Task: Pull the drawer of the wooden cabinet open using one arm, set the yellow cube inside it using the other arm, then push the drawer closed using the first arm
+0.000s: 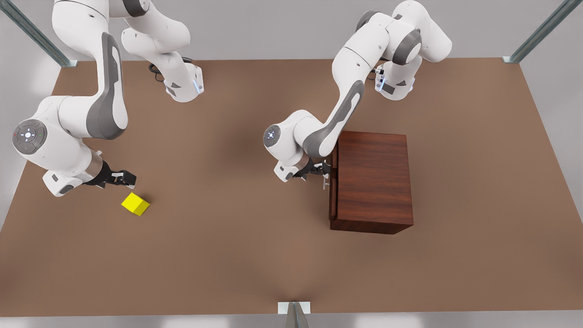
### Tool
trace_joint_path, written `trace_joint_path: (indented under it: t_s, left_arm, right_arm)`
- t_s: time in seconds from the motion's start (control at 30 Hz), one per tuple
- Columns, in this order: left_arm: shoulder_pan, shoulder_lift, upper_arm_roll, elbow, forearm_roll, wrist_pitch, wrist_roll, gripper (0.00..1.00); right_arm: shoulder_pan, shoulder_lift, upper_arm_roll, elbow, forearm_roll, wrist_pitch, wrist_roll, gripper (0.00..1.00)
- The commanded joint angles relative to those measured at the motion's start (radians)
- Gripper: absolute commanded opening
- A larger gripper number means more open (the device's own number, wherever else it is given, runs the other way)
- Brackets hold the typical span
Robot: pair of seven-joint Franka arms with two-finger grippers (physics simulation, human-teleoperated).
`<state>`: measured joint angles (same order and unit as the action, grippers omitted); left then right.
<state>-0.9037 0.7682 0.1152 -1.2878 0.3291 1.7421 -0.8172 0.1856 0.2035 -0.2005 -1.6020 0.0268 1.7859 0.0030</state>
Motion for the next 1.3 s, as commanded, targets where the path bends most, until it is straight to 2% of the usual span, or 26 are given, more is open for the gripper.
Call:
trace_joint_path:
  t_s: [0.0,1.27]
  left_arm:
    - [-0.001,-0.001,0.000,0.004,0.001,0.001,-0.049,1.00]
    - [-0.037,0.008,-0.003,0.013,-0.016,0.094,-0.099,1.00]
  right_arm:
    - [0.000,-0.001,0.000,0.000,0.001,0.000,0.000,1.00]
    - [0.000,-0.001,0.000,0.000,0.001,0.000,-0.003,1.00]
